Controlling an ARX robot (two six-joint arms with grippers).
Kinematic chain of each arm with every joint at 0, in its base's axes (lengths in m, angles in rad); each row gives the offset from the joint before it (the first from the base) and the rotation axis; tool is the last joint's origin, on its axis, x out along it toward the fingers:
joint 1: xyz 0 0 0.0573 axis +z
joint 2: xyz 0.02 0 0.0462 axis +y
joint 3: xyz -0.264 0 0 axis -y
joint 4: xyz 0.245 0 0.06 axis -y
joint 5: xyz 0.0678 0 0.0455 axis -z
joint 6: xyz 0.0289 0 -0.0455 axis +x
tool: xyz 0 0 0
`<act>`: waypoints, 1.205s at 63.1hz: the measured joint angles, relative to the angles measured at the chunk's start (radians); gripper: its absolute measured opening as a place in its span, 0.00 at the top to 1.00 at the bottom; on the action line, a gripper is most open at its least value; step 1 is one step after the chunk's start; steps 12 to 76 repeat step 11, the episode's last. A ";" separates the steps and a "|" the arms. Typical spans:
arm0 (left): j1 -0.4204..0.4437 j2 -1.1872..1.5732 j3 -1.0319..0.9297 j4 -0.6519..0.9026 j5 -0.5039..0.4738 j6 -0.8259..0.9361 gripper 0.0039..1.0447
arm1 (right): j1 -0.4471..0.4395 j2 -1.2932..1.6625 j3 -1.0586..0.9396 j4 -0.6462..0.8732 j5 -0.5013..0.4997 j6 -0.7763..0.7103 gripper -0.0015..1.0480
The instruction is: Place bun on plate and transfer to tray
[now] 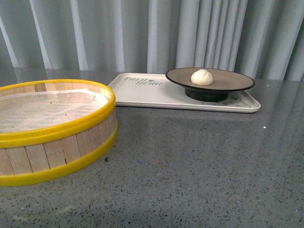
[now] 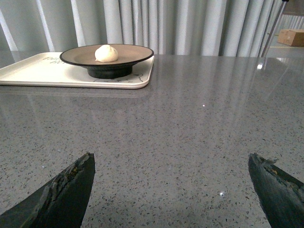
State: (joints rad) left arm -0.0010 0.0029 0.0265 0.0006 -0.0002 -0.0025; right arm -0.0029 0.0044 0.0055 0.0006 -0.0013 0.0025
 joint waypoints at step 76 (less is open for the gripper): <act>0.000 0.000 0.000 0.000 0.000 0.000 0.06 | 0.000 0.000 0.000 0.000 0.000 0.000 0.08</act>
